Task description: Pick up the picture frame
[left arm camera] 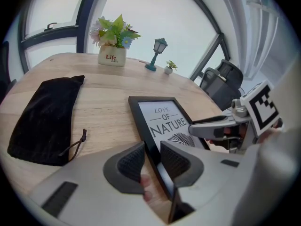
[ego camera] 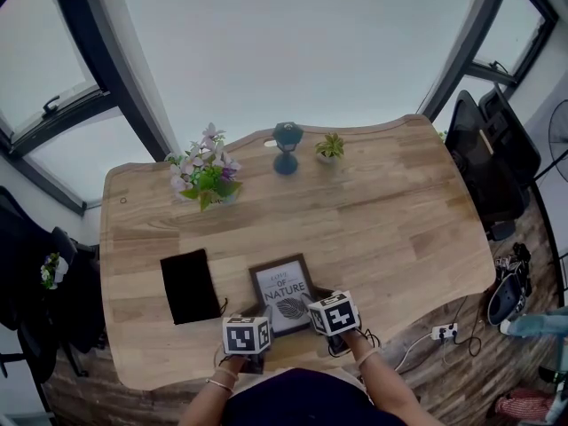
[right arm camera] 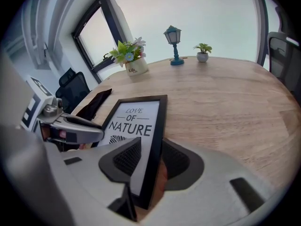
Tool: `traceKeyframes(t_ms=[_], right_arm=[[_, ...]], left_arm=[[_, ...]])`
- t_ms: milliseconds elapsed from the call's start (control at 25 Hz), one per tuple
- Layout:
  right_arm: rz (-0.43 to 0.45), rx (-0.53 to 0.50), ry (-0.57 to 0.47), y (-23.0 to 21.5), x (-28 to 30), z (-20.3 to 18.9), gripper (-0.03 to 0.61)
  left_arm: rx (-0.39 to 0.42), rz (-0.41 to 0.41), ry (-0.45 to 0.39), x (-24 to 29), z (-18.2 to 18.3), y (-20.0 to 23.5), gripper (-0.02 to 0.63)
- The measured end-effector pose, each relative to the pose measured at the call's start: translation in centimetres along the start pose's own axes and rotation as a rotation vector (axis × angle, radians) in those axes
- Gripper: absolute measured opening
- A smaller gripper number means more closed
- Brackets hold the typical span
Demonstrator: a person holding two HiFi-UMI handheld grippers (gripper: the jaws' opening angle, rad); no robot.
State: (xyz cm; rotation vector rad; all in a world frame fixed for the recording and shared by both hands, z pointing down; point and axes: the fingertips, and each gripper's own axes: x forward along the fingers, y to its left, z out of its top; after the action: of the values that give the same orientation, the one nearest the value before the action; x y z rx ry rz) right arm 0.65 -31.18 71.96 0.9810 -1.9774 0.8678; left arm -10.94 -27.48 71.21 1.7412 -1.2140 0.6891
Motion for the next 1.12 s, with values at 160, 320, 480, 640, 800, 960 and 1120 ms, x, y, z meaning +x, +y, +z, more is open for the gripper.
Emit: traceKeyframes(t_ms=[160,320,480,640,800,960,1120], right_arm=[[-0.001,0.003,-0.001,-0.2,-0.1,-0.1,0.129],[0.005,0.000,-0.003,0.0,-0.3,0.1,0.119],[0.009,-0.014,-0.030,0.2,-0.7,0.5,0.107],[0.004,-0.018,-0.056,0.4,-1.1,0.8,0.098],[-0.003,-0.028,-0.090,0.7,-1.6,1.3,0.088],[-0.008,-0.048,-0.115,1.1,-2.1,1.9,0.080],[-0.009,-0.075,-0.135,1.4,-2.5,2.4,0.080]], left_arm=[[-0.002,0.005,-0.001,-0.1,0.0,-0.1,0.097],[-0.014,0.011,-0.005,-0.3,0.0,0.2,0.092],[-0.021,0.019,-0.026,-0.5,0.4,0.5,0.087],[-0.012,0.029,-0.053,-0.9,0.7,0.5,0.083],[-0.003,0.041,-0.091,-1.6,1.4,0.7,0.078],[-0.004,0.050,-0.125,-2.2,2.0,0.9,0.074],[0.010,0.056,-0.155,-2.8,2.3,0.9,0.074]])
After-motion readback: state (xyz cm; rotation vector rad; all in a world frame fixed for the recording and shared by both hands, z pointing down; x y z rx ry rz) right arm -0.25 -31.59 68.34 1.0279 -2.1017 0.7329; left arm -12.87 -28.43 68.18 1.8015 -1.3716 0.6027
